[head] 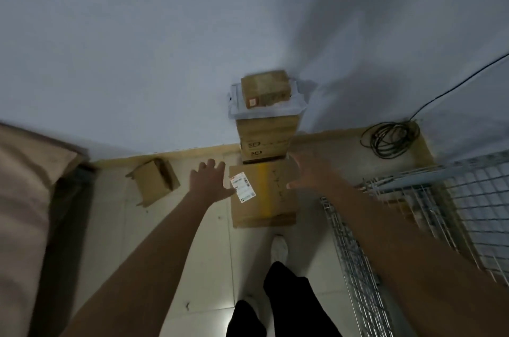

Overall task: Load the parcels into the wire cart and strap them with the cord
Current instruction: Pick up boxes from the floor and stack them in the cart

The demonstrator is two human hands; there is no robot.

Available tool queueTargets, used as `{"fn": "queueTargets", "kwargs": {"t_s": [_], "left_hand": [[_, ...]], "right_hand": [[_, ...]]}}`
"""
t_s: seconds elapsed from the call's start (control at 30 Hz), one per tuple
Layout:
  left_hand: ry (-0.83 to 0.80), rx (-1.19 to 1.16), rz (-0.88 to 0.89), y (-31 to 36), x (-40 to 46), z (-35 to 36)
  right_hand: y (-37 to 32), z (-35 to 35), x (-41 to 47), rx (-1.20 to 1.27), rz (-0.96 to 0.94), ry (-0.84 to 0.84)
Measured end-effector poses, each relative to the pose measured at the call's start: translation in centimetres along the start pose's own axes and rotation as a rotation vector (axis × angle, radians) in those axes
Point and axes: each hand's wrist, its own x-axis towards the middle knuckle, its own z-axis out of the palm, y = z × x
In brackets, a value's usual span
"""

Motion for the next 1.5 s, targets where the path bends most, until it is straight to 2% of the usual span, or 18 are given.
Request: {"fn": "queueTargets", "kwargs": {"t_s": [0.17,0.27,0.37,0.47,0.63,0.73,0.87,1.0,1.1,1.23,1.33,1.5], "left_hand": [[-0.09,-0.074,-0.016,1.9,5.5,6.2],[-0.092,-0.014,0.013,2.6,8.3,11.5],[-0.135,-0.058,-0.029,2.8,11.2,17.3],[-0.168,-0.167,-0.099,2.4,14.6,22.5],[-0.145,-0.46,-0.23,1.2,19.9,29.4],[-0.141,-0.553,-0.238,0.6,22.3,32.4],[-0.123,-0.686,-0.189,0.9,23.8,35.0],[-0.028,-0.612,-0.105,1.6,24.3,35.7],[0.02,-0.547,-0.053,1.5,24.9,35.8],[-0.031,-0.514,-0.031,1.6,25.9,36.1],[-0.079,-0.375,-0.03,2.2,25.9,35.8],[-0.037,-0.255,0.091,2.2,26.1,36.2]], "right_hand": [[3.9,4.6,5.4,0.005,0.074,-0.072],[6.0,9.2,9.3,0.007,0.129,-0.102],[7.9,14.3,12.9,-0.036,0.179,-0.113],[10.1,19.3,16.0,-0.005,0.186,-0.091],[12.1,24.1,21.7,0.186,0.281,-0.048],[12.5,26.5,24.4,0.33,0.319,-0.007],[13.0,29.4,26.1,0.33,0.25,-0.037],[13.1,30.2,26.5,0.265,0.219,0.05],[13.0,29.7,27.0,0.219,0.177,0.044],[12.3,29.2,28.1,0.177,0.196,-0.027],[11.8,28.7,28.6,0.062,0.166,-0.03],[11.5,28.5,28.6,-0.05,0.107,-0.03]]}}
